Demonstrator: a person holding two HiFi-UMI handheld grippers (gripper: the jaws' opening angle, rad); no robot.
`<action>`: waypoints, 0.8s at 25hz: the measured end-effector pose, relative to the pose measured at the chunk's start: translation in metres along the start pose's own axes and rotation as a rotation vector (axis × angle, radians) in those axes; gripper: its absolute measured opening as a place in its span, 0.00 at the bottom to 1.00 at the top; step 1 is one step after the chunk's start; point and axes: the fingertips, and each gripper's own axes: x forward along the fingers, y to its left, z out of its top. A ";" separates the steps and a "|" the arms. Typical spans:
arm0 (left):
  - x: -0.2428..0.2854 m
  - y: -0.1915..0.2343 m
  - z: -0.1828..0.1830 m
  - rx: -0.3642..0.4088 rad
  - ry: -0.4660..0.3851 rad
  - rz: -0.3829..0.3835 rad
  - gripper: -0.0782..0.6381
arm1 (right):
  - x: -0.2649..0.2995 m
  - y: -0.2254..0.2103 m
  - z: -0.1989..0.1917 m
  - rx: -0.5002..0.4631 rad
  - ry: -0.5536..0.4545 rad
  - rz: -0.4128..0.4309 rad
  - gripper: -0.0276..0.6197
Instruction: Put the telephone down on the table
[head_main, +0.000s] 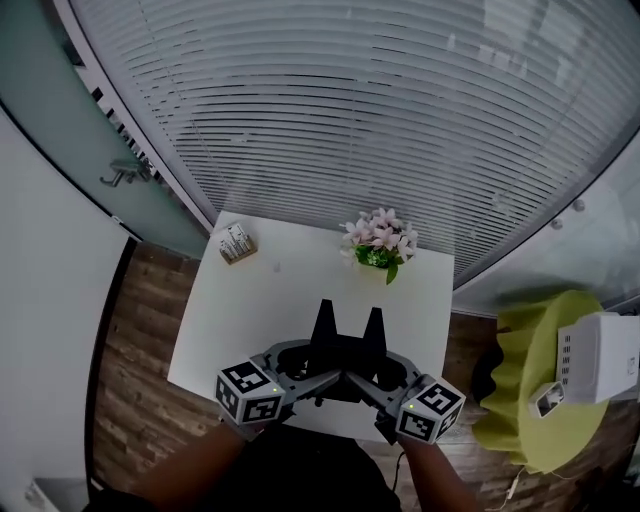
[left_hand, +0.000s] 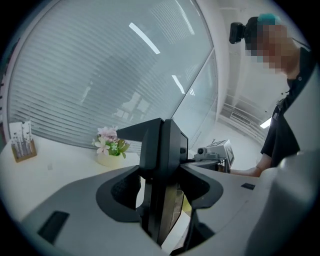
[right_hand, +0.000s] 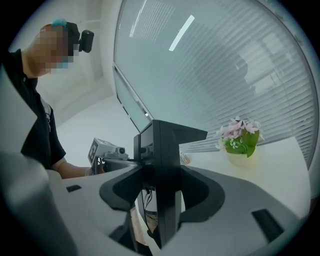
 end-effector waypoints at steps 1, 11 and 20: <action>0.001 0.006 -0.005 -0.022 0.005 -0.001 0.46 | 0.005 -0.004 -0.005 0.009 0.012 -0.003 0.42; -0.001 0.056 -0.046 -0.128 0.073 -0.011 0.46 | 0.045 -0.027 -0.050 0.128 0.076 -0.029 0.42; 0.015 0.095 -0.072 -0.178 0.120 -0.032 0.46 | 0.069 -0.062 -0.077 0.193 0.120 -0.055 0.42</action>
